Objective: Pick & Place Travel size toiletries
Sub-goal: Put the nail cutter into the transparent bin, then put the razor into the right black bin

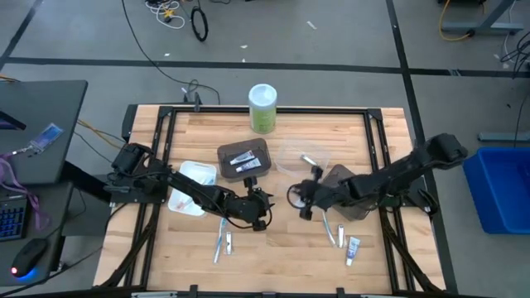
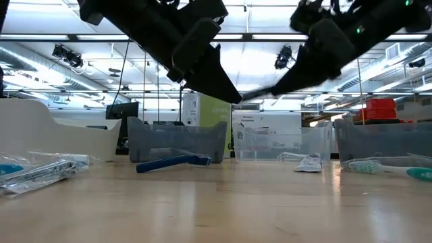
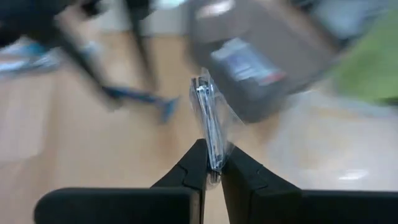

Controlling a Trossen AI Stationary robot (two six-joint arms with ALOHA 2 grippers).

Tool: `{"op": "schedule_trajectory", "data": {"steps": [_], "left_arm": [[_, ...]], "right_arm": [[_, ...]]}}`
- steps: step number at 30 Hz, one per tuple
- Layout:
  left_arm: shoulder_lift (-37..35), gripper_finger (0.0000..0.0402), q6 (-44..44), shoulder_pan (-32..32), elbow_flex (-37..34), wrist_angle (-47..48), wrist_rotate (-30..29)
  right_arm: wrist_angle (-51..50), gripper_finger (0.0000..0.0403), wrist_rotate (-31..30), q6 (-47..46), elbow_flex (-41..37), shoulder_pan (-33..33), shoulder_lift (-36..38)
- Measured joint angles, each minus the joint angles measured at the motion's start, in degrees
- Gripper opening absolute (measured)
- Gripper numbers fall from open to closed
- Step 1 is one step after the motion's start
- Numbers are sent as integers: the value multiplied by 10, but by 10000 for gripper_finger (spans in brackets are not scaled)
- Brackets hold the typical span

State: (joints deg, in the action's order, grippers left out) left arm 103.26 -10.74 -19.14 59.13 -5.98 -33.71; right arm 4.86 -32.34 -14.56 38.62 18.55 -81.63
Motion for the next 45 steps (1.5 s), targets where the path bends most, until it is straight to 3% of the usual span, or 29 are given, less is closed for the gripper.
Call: {"op": "schedule_trajectory", "data": {"steps": [5,7,13,22,31,39,45], "left_arm": [[0,137,-1,0,0,1,9],[0,137,-4,0,0,0,17],[0,137,-9,0,0,1,19],[0,137,-9,0,0,1,19],[0,138,-9,0,0,0,19],[0,138,-9,0,0,0,19],[0,138,-9,0,0,1,19]], "right_arm": [[-120,36,-189,-21,1,-8,65],[-155,36,-215,-57,1,-20,74],[-250,48,-111,-139,1,-71,58],[-224,103,-109,-130,1,-126,15],[-114,133,-105,-105,1,-116,13],[-7,126,54,-54,1,-85,19],[59,124,130,14,1,-31,24]]}}
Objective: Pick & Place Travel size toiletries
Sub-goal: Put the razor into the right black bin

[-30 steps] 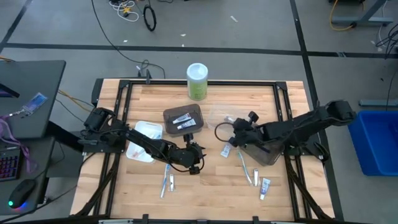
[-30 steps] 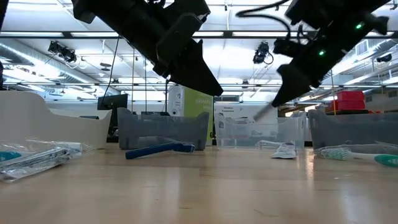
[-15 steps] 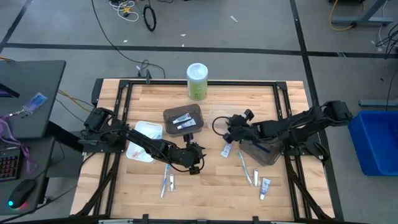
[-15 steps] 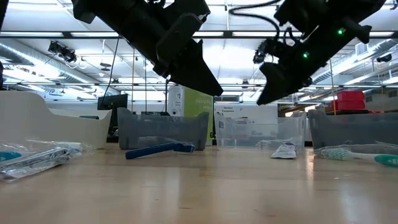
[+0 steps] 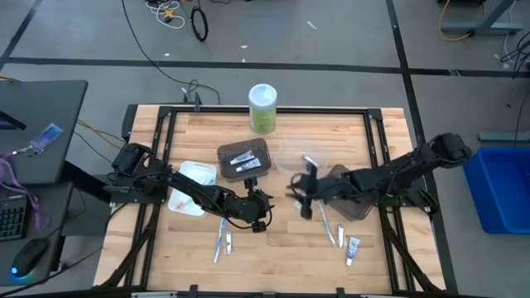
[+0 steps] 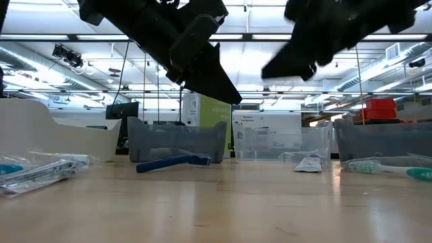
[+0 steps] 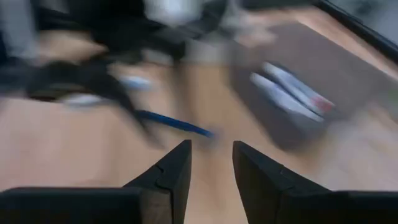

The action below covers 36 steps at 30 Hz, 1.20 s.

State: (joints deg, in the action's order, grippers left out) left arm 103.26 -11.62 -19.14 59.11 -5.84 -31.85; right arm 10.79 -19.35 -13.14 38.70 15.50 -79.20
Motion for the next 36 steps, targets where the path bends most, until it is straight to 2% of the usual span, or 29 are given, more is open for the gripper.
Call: {"op": "schedule_trajectory", "data": {"steps": [5,8,10,14,20,23,28,36], "left_arm": [[0,138,-8,0,0,3,8],[0,138,-39,0,0,14,43],[0,138,-79,-1,0,24,62],[0,138,-172,-2,0,93,82],[0,138,-322,-2,0,237,78],[0,138,-362,-2,0,281,61],[0,138,-360,-2,-9,276,49],[-1,138,-364,-2,-38,210,73]], "right_arm": [[119,122,90,25,0,54,0],[141,122,146,25,0,79,0],[133,121,163,25,0,93,0],[107,120,165,25,0,106,0],[96,120,163,25,0,104,-1],[96,119,138,25,0,104,-1],[96,118,105,25,0,104,-1],[96,118,104,25,0,104,-1]]}}
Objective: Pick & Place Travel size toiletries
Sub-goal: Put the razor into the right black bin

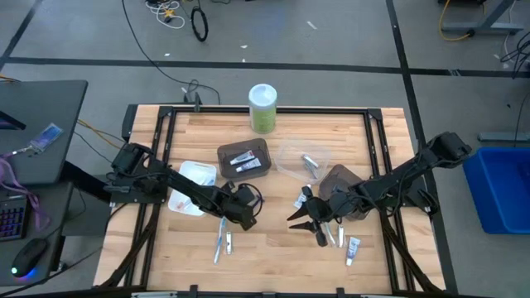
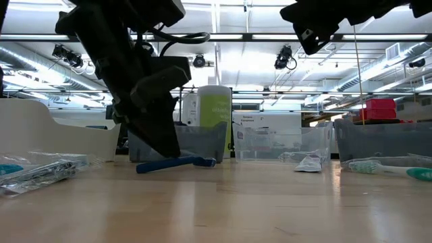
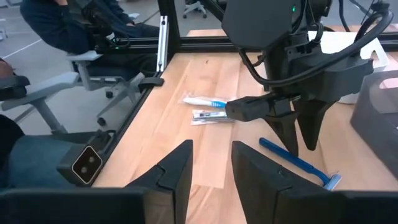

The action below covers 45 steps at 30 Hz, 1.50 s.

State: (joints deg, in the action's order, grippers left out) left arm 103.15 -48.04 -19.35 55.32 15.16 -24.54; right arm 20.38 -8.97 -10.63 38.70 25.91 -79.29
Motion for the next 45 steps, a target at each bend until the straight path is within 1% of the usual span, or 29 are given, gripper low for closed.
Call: {"op": "schedule_trajectory", "data": {"steps": [6,14,19,22,28,35,41,45], "left_arm": [[0,138,7,0,0,-2,-1],[-1,138,53,0,16,-1,2],[-1,138,43,1,23,-3,3],[-1,138,37,1,24,-6,15],[0,138,22,1,24,-7,13],[0,138,7,1,-12,-34,13],[-2,138,7,0,-42,-83,9],[-2,137,11,0,-47,-77,11]], "right_arm": [[0,118,0,0,0,0,0],[0,116,0,0,0,0,0],[0,115,1,0,0,0,0],[0,115,1,0,0,0,0],[0,114,1,0,0,0,0],[0,114,1,0,0,0,0],[0,113,1,0,0,0,0],[0,113,1,0,0,0,0]]}}
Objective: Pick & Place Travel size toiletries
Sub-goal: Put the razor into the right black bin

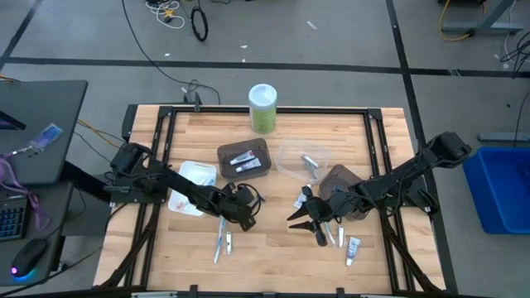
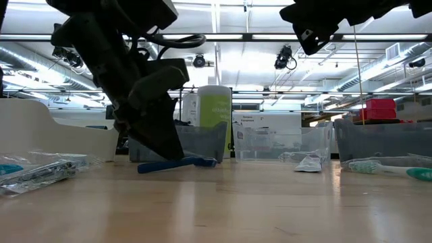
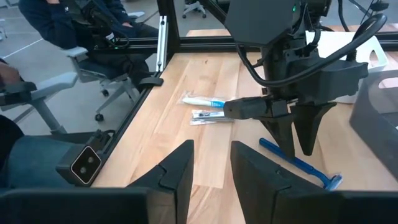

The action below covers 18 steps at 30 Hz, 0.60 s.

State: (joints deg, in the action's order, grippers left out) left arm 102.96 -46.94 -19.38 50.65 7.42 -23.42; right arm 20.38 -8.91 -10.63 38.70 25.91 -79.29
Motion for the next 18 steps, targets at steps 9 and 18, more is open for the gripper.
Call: {"op": "schedule_trajectory", "data": {"steps": [9,18], "left_arm": [[1,80,43,0,-1,-8,13],[5,6,137,-7,-5,-133,27]], "right_arm": [[0,112,-41,14,0,0,-12],[24,114,-96,96,0,-8,-102]]}}
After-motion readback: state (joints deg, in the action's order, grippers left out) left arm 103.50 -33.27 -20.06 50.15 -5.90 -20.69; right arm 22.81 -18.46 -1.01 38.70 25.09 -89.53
